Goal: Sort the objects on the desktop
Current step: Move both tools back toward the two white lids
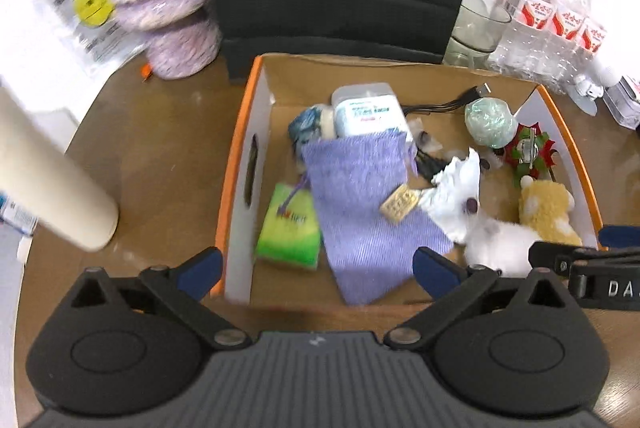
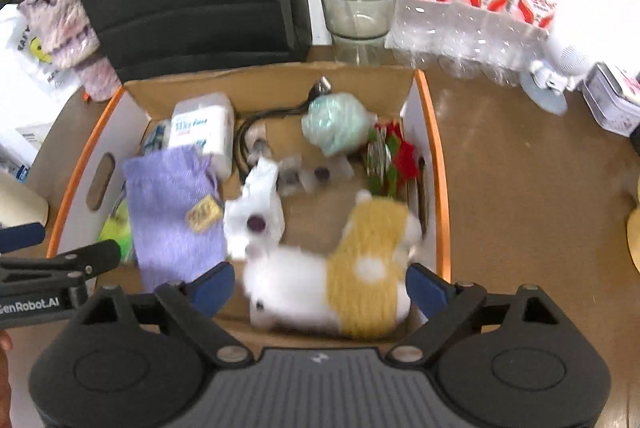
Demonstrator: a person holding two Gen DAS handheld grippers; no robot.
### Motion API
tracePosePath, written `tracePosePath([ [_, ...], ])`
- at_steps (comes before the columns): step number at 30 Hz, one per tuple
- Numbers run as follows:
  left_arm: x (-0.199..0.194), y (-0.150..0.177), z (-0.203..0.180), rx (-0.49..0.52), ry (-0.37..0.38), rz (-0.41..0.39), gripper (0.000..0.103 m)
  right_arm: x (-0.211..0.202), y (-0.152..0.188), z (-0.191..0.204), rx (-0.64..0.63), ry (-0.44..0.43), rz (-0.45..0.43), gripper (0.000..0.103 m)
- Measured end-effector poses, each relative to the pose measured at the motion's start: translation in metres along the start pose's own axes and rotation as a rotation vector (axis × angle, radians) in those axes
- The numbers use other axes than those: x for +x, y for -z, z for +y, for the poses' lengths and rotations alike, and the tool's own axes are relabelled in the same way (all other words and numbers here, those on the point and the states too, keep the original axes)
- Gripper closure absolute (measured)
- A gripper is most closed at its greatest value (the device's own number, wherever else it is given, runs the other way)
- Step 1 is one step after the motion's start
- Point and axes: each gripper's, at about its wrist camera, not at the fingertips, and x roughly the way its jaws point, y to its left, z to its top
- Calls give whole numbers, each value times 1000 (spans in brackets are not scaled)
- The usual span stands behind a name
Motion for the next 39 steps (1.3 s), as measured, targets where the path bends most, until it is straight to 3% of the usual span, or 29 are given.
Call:
tracePosePath([
  [3, -11, 15, -2, -1, -37, -33, 0, -9, 16, 4, 5, -9, -13, 11],
  [8, -43, 57, -14, 47, -72, -261, 0, -21, 56, 7, -25, -23, -71, 11],
  [11, -49, 86, -18, 55, -69, -388, 0, -33, 80, 10, -41, -26, -175, 11],
  [15, -51, 127, -22, 100, -51, -559, 0, -42, 120, 14, -101, 39, -411, 11],
  [18, -59, 151, -16, 85, -15, -641, 0, -45, 153, 18, -148, 70, -551, 11],
  [21, -70, 169, -10, 63, 12, -663, 0, -51, 173, 17, -148, 36, -610, 11],
  [26, -91, 219, -3, 127, 4, -709, 0, -70, 208, 25, -167, 26, -663, 8],
  [31, -97, 270, 7, 118, 35, -645, 0, -75, 262, 21, -114, 5, -642, 6],
  [39, -124, 362, 23, 11, 66, -686, 0, -105, 371, 33, -104, -16, -667, 2],
])
